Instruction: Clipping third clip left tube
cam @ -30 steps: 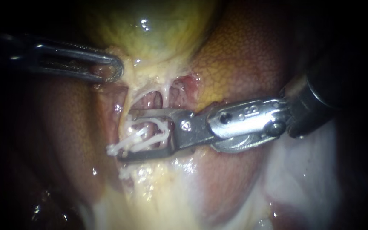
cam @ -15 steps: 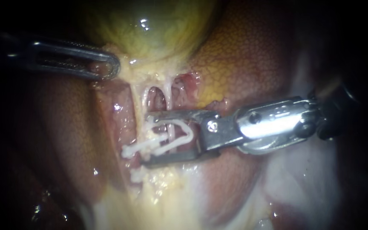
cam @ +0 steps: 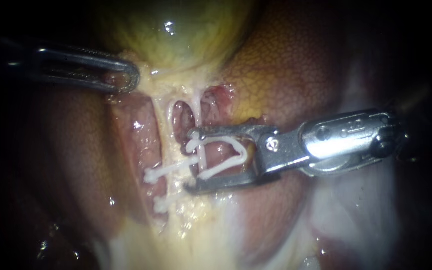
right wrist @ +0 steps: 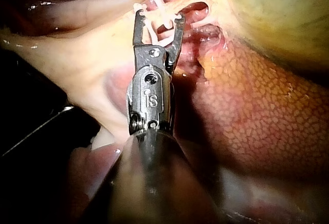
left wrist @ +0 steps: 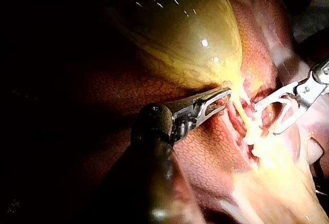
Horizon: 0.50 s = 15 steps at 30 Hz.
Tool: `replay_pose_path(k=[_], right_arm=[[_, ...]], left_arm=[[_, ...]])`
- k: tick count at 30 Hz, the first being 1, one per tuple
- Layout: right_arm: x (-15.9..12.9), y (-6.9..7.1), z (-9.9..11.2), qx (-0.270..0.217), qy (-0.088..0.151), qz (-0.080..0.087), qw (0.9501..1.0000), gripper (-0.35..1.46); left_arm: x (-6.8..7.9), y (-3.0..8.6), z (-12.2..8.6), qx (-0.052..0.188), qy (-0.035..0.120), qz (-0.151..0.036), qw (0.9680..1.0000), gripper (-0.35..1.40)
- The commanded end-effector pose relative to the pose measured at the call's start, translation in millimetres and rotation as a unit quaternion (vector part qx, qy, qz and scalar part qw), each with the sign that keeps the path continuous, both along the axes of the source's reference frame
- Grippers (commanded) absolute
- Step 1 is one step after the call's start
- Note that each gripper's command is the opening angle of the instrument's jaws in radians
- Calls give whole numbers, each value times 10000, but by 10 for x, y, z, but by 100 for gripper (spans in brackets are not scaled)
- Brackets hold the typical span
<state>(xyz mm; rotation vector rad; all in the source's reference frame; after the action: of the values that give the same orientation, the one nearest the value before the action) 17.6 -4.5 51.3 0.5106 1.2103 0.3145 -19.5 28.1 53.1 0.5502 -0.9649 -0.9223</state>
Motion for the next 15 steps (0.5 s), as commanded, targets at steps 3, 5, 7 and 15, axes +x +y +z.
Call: replay_pose_path(k=[3,5,7,15], right_arm=[[3,1,8,42,-20,26,10000,44],[5,0,13,56,-30,36,10000,44],[6,1,19,93,-56,70,9999,44],[11,5,40,363,-79,92,9993,45]], left_arm=[[0,0,0,0,-3,2,10000,-35],[0,0,0,0,-3,2,10000,-35],[0,0,0,0,-3,2,10000,-35],[0,0,-1,0,-3,2,10000,-35]])
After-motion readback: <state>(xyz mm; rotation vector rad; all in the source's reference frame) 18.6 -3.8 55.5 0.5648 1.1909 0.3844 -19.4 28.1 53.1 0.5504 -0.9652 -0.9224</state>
